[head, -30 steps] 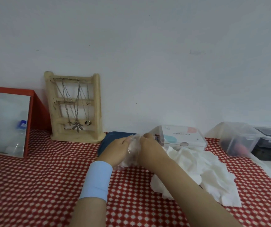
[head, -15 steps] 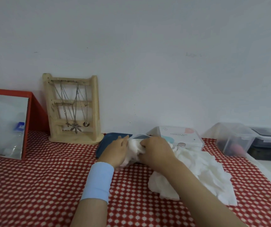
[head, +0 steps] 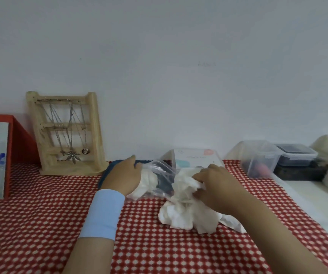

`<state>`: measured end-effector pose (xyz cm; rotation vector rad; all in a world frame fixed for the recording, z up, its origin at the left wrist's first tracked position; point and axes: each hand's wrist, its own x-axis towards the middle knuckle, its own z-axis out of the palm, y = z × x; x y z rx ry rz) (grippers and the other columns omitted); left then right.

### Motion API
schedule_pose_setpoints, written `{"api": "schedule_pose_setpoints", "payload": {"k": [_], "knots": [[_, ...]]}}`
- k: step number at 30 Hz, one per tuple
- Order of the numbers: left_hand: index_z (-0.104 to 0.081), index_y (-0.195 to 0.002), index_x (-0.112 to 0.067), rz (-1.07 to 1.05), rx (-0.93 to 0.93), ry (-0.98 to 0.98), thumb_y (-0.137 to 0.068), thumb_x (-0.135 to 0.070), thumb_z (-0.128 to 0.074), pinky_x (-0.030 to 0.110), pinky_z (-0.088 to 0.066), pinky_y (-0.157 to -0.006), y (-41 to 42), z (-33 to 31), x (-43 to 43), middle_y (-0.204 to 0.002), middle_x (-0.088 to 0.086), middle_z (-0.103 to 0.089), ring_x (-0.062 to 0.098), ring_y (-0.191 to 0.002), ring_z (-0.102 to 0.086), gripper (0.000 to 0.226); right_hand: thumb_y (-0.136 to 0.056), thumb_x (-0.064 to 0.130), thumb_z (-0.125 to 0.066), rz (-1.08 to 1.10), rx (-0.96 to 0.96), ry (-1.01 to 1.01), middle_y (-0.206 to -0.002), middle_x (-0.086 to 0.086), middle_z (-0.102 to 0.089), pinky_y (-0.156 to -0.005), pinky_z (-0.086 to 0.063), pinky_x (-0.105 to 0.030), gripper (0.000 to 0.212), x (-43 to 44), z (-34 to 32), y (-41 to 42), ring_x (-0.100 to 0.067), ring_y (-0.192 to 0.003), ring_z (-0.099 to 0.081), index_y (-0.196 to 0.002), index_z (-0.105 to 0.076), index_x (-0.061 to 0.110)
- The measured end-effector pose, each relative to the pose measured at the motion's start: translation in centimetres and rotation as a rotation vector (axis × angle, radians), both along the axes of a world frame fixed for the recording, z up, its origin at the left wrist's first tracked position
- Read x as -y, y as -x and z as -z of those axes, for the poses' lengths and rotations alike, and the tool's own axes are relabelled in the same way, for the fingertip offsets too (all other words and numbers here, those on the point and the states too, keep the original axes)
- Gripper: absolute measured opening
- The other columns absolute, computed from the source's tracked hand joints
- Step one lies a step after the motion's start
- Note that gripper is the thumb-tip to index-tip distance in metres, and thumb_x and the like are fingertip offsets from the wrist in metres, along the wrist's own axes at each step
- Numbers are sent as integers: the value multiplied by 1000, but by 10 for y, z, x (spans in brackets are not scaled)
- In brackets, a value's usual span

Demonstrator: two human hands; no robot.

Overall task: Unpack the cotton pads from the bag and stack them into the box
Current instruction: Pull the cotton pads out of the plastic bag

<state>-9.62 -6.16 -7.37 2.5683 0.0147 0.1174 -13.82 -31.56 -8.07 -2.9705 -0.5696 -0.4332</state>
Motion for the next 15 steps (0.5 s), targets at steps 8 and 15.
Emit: {"api": "schedule_pose_setpoints", "payload": {"k": [8, 15], "knots": [[-70, -117, -24, 409, 260, -158, -101, -17, -51, 24, -41, -94, 42, -21, 78, -122, -5, -62, 17, -116, -56, 25, -73, 61, -25, -25, -206, -277, -151, 4, -40, -115, -28, -42, 64, 16, -14, 15, -15, -139, -30, -105, -71, 31], [-64, -101, -24, 486, 6, 33, -91, -24, -69, 29, -55, -82, 44, 1, 96, -103, -6, -66, 10, -93, -64, 11, -95, 36, -49, -53, -344, -476, -160, 5, -35, -110, -33, -33, 67, 10, -16, 13, -18, -142, -37, -156, -21, 38]]}}
